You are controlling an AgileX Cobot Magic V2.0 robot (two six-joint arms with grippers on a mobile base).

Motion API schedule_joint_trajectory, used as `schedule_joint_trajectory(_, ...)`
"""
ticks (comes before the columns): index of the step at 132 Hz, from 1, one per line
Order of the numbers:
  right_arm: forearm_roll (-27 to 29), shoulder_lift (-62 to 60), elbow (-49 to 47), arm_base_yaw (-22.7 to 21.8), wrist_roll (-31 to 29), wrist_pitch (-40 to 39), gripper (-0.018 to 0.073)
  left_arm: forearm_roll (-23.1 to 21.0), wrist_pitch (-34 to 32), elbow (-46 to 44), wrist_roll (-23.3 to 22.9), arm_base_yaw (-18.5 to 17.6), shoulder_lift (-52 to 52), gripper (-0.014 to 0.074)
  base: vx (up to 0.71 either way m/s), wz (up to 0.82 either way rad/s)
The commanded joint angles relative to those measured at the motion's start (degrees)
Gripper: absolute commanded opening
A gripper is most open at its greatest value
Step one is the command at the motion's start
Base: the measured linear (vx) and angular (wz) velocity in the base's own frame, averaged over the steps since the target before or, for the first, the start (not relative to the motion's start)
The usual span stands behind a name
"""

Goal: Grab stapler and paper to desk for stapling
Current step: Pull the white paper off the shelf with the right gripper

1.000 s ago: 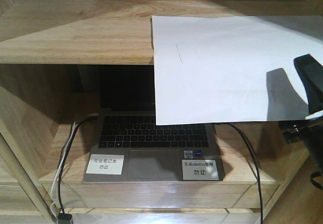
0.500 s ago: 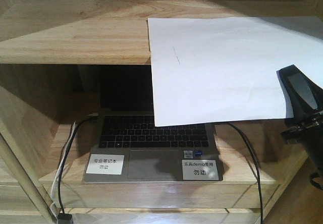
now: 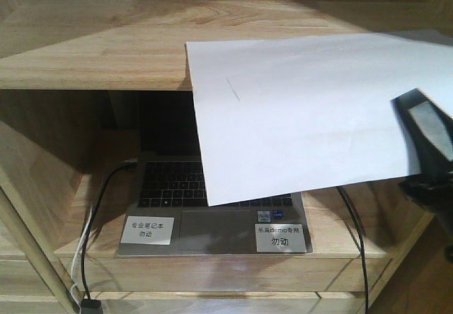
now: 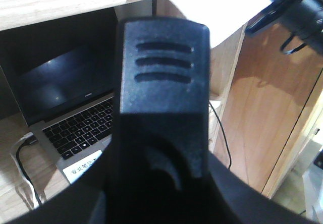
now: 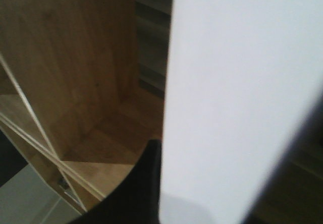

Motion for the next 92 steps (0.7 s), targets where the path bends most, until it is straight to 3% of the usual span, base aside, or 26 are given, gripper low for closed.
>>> schedule_joint_trajectory(1, -0.5, -2.6, -1.7, 0.0, -0.7, -9.0, -0.0007, -2.0, -6.2, -1.5, 0.0, -0.2, 0.9, -0.0006, 0.00, 0.00)
schedule_joint_trajectory(53, -1.5, -9.0, -1.7, -0.5, -0.4, -7.1, -0.0007, -2.0, -6.2, -1.5, 0.0, -0.2, 0.9, -0.0006, 0.00, 0.00)
schedule_joint_trajectory(92, -9.4, -20.2, -1.7, -15.6, 10.7, 0.6, -0.0007, -2.0, -6.2, -1.5, 0.0, -0.2, 0.9, -0.0006, 0.00, 0.00)
